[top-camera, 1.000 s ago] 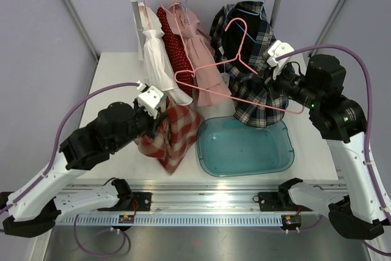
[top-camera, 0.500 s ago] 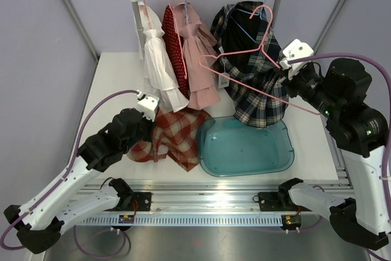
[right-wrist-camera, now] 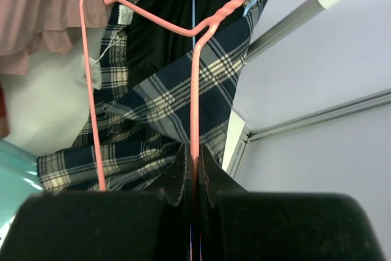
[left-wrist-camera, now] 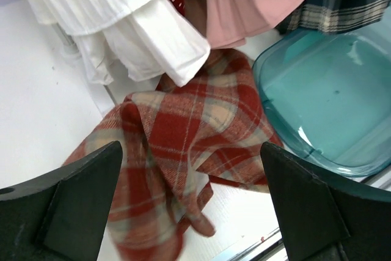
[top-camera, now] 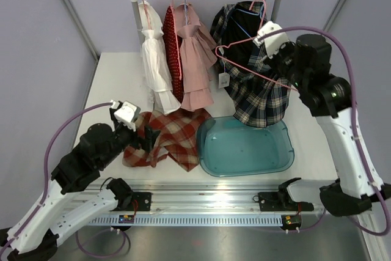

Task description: Remove the skirt from the hanger

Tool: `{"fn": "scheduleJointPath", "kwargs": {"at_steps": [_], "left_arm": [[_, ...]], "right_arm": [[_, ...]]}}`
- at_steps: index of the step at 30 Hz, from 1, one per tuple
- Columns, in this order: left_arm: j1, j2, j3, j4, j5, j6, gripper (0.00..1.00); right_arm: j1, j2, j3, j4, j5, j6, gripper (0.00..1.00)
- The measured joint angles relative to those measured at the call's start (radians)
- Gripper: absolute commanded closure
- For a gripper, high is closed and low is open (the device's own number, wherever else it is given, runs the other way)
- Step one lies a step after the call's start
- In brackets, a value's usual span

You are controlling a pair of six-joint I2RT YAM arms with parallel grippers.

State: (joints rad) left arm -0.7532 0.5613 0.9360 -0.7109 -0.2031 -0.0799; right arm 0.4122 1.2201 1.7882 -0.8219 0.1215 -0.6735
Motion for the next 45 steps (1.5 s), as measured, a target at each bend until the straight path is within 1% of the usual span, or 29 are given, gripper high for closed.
{"fn": "scheduleJointPath", "kwargs": {"at_steps": [7, 16, 22, 24, 26, 29, 32, 36, 39, 40, 41, 43, 44, 45], "left_arm": [[0.000, -0.131, -0.076, 0.064, 0.045, 0.012, 0.01], [0.000, -0.214, -0.200, 0.122, 0.058, -0.008, 0.01], [0.000, -0.256, -0.239, 0.135, 0.064, -0.031, 0.01], [0.000, -0.270, -0.243, 0.135, 0.065, -0.034, 0.01], [0.000, -0.285, -0.243, 0.138, 0.064, -0.037, 0.01], [0.000, -0.298, -0.245, 0.146, 0.064, -0.038, 0.01], [0.000, -0.300, -0.251, 0.161, 0.064, -0.041, 0.01], [0.000, -0.299, -0.261, 0.163, 0.065, -0.044, 0.01], [0.000, -0.299, -0.261, 0.166, 0.065, -0.045, 0.01], [0.000, -0.299, -0.261, 0.167, 0.065, -0.045, 0.01], [0.000, -0.299, -0.262, 0.169, 0.065, -0.045, 0.01], [0.000, -0.299, -0.265, 0.169, 0.065, -0.045, 0.01], [0.000, -0.298, -0.266, 0.169, 0.065, -0.045, 0.01], [0.000, -0.298, -0.266, 0.169, 0.066, -0.045, 0.01]], "right_arm": [[0.012, 0.206, 0.103, 0.093, 0.076, -0.021, 1.00], [0.033, 0.423, 0.281, 0.256, 0.150, -0.037, 1.00], [0.033, 0.563, 0.349, 0.299, 0.180, -0.037, 1.00], [0.033, 0.581, 0.349, 0.300, 0.183, -0.037, 0.99], [0.033, 0.586, 0.341, 0.303, 0.182, -0.037, 0.95], [0.034, 0.553, 0.285, 0.315, 0.175, -0.036, 0.91], [0.034, 0.507, 0.212, 0.320, 0.166, -0.033, 0.90], [0.034, 0.466, 0.158, 0.322, 0.156, -0.026, 0.85], [0.034, 0.446, 0.135, 0.324, 0.149, -0.019, 0.76], [0.034, 0.440, 0.130, 0.323, 0.148, -0.016, 0.70], [0.034, 0.435, 0.128, 0.323, 0.147, -0.009, 0.60], [0.034, 0.424, 0.126, 0.322, 0.146, 0.001, 0.50], [0.034, 0.416, 0.126, 0.321, 0.146, 0.004, 0.40], [0.034, 0.407, 0.126, 0.318, 0.146, 0.010, 0.37]]}}
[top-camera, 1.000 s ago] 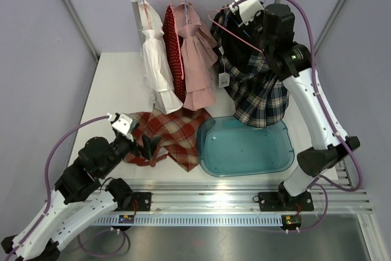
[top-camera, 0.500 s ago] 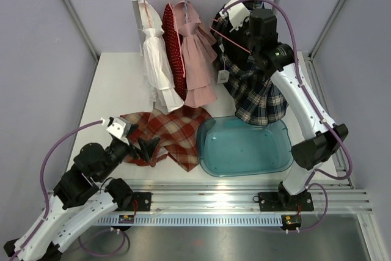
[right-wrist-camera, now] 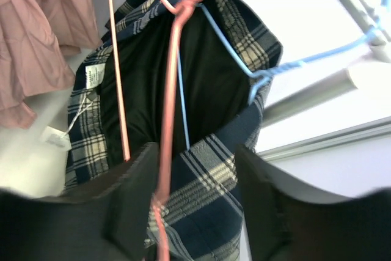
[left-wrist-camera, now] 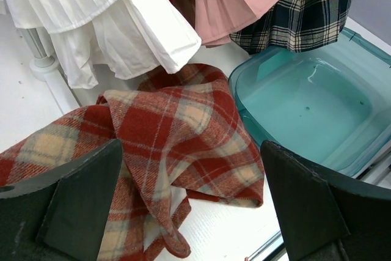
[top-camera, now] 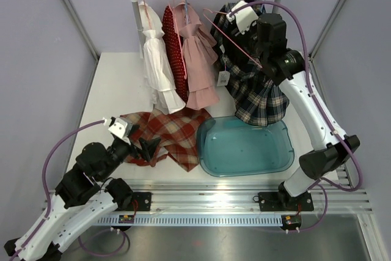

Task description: Remove the skirt from the hanger

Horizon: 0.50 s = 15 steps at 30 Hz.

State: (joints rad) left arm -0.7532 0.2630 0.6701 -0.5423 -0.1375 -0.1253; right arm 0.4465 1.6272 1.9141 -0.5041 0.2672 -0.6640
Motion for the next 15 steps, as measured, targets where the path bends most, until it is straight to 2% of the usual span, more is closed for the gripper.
{"fn": "scheduleJointPath", "kwargs": {"at_steps": [5, 9, 12, 15], "left_arm": [[0.000, 0.002, -0.001, 0.000, 0.000, 0.000, 0.01], [0.000, 0.001, -0.004, 0.001, -0.005, 0.000, 0.01], [0.000, 0.000, -0.006, 0.000, -0.014, 0.000, 0.01], [0.000, -0.009, -0.006, -0.001, -0.032, 0.000, 0.01]], "right_arm": [[0.000, -0.079, 0.000, -0.043, -0.015, 0.023, 0.01], [0.000, -0.203, -0.014, -0.138, -0.145, 0.031, 0.01], [0.003, -0.307, -0.044, -0.261, -0.367, 0.005, 0.00], [0.016, -0.392, -0.152, -0.363, -0.687, -0.048, 0.00]]}}
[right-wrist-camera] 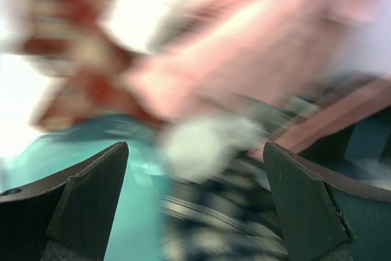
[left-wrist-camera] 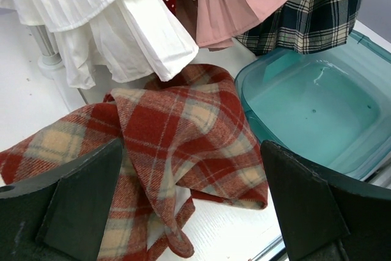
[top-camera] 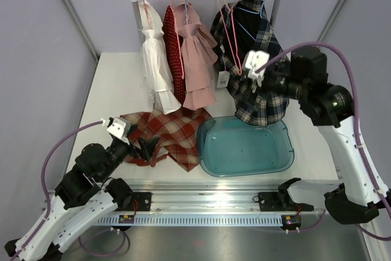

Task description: Remove the skirt from the hanger

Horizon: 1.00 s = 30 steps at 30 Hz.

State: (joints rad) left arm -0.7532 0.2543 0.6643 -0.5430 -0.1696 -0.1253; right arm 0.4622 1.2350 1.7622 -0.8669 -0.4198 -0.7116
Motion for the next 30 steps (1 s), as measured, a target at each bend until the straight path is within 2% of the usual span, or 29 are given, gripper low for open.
{"fn": "scheduleJointPath", "kwargs": {"at_steps": [2, 5, 9, 13, 20, 24, 30], "left_arm": [[0.000, -0.010, 0.000, 0.000, -0.014, -0.002, 0.01], [0.000, -0.026, 0.000, -0.001, -0.054, -0.008, 0.01], [0.000, -0.050, 0.000, -0.008, -0.147, -0.028, 0.01], [0.000, -0.081, 0.001, -0.030, -0.277, -0.063, 0.01], [0.001, -0.123, 0.001, -0.060, -0.414, -0.099, 0.01], [0.001, -0.143, 0.001, -0.064, -0.452, -0.112, 0.01], [0.001, -0.172, 0.001, -0.069, -0.473, -0.115, 0.01]], "right_arm": [[0.032, -0.024, -0.100, -0.032, -0.182, -0.006, 0.00], [0.119, 0.014, -0.248, -0.038, -0.332, 0.003, 0.01], [0.261, 0.167, -0.339, -0.005, -0.310, 0.047, 0.00], [0.400, 0.245, -0.341, 0.076, -0.161, 0.103, 0.00], [0.638, 0.465, -0.268, 0.303, 0.277, 0.231, 0.01], [0.664, 0.571, -0.266, 0.383, 0.422, 0.251, 0.01], [0.661, 0.632, -0.266, 0.459, 0.589, 0.237, 0.00]]}}
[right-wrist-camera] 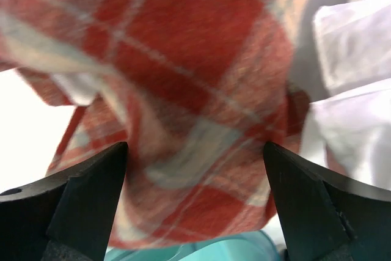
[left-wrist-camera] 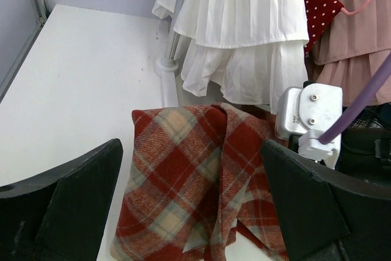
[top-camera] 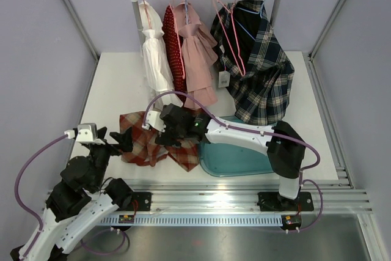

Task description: Remove the skirt from the hanger

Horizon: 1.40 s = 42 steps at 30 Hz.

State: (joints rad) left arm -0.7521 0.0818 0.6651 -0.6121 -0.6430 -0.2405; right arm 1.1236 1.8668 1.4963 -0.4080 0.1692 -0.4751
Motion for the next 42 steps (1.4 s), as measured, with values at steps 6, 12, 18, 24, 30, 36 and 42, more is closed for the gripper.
{"fn": "scheduleJointPath", "kwargs": {"at_steps": [6, 12, 18, 24, 30, 36, 42], "left_arm": [[0.000, -0.002, 0.000, 0.000, -0.001, 0.000, 0.01], [0.000, -0.002, 0.000, 0.000, -0.001, 0.000, 0.01], [0.000, -0.002, 0.000, 0.000, -0.001, 0.000, 0.01], [0.000, -0.002, 0.000, 0.000, -0.001, 0.000, 0.01], [0.000, -0.029, 0.000, 0.000, -0.001, 0.000, 0.01], [0.000, -0.071, 0.000, 0.000, -0.002, 0.000, 0.01], [0.000, -0.074, 0.000, 0.001, -0.010, 0.001, 0.01]], "right_arm": [[0.000, 0.021, -0.010, 0.051, 0.050, -0.025, 0.14], [0.000, 0.062, 0.000, 0.031, 0.019, -0.029, 0.67], [-0.001, 0.081, 0.086, -0.096, -0.070, -0.023, 1.00], [-0.005, 0.026, 0.270, -0.280, -0.229, -0.049, 1.00], [-0.051, -0.120, 0.516, -0.480, -0.452, -0.136, 1.00], [-0.130, -0.280, 0.652, -0.610, -0.567, -0.183, 1.00], [-0.315, -0.407, 0.651, -0.700, -0.657, -0.200, 1.00]]}}
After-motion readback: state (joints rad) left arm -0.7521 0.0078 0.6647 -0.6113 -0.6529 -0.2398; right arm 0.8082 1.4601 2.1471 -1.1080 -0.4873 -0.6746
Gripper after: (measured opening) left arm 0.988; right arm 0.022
